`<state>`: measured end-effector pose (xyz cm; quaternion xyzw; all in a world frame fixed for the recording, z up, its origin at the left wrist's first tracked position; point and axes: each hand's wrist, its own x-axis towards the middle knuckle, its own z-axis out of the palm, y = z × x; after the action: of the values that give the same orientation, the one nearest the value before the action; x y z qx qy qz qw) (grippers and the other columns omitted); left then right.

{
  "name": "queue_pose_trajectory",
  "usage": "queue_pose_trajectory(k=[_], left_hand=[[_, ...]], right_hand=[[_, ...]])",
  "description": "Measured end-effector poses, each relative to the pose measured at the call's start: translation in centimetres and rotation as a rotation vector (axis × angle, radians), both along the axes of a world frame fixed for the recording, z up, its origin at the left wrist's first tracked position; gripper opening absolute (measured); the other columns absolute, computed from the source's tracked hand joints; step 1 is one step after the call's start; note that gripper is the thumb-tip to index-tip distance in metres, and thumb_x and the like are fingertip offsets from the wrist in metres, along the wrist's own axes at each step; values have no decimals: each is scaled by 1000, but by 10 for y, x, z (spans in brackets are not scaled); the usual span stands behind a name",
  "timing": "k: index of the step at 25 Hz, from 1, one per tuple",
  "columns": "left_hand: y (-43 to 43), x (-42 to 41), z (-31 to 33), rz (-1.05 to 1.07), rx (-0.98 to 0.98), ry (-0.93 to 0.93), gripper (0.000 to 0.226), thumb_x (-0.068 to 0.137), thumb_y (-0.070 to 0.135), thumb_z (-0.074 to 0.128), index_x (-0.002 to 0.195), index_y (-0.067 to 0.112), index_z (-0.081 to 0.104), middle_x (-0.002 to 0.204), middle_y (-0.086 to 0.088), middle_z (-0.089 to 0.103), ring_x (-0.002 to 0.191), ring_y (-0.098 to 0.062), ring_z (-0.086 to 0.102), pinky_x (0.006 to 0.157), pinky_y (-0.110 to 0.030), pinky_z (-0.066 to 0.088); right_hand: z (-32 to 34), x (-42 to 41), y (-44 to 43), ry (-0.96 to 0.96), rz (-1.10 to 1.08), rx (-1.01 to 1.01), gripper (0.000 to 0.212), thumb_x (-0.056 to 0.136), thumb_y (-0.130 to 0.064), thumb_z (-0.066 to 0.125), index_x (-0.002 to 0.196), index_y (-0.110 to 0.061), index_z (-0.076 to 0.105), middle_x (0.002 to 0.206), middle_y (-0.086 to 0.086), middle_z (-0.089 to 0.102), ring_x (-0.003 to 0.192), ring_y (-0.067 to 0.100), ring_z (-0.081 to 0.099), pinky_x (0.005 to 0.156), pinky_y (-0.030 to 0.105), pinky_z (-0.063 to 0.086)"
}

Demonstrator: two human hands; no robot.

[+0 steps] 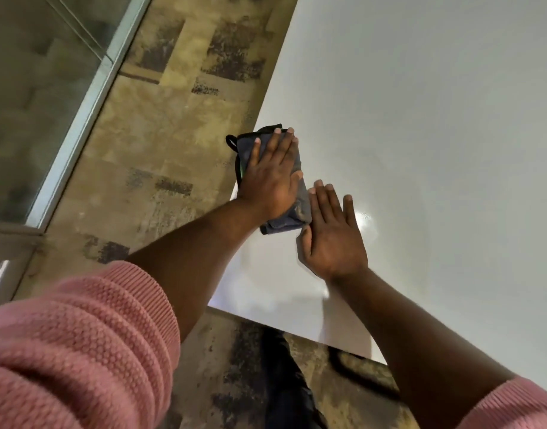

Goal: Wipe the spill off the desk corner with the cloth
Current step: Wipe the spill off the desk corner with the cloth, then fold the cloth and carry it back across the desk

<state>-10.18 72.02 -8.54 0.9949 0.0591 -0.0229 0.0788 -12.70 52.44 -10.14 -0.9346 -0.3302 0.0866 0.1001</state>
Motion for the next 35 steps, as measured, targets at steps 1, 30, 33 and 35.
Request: queue_pose_trajectory(k=[1,30,33,35], left_hand=[[-3,5,0,-34,0,-3,65,104,38,35,161,8,30,172,-8,21,161,-27,16,129,-54,9],[-10,-170,64,38,-212,296,54,101,29,52,155,26,43,169,0,29,153,-25,28,118,-49,27],[21,-132,66,-379,-45,357,56,101,23,52,156,28,41,166,4,36,156,-22,24,123,-48,17],[29,-110,67,-569,63,444,59,100,26,53,157,28,38,160,3,44,154,-23,29,125,-50,12]], right_hand=[[0,-1,0,9,1,3,73,102,-38,31,167,-12,13,175,12,12,163,27,4,131,54,4],[59,-136,1,227,-533,162,57,106,-41,36,156,-14,43,158,9,50,148,27,41,127,47,21],[63,-163,-1,231,-604,90,51,99,-45,46,144,-22,54,134,3,67,128,26,57,112,47,37],[68,-169,-1,265,-649,23,48,94,-48,50,136,-26,57,120,2,71,115,28,63,104,47,40]])
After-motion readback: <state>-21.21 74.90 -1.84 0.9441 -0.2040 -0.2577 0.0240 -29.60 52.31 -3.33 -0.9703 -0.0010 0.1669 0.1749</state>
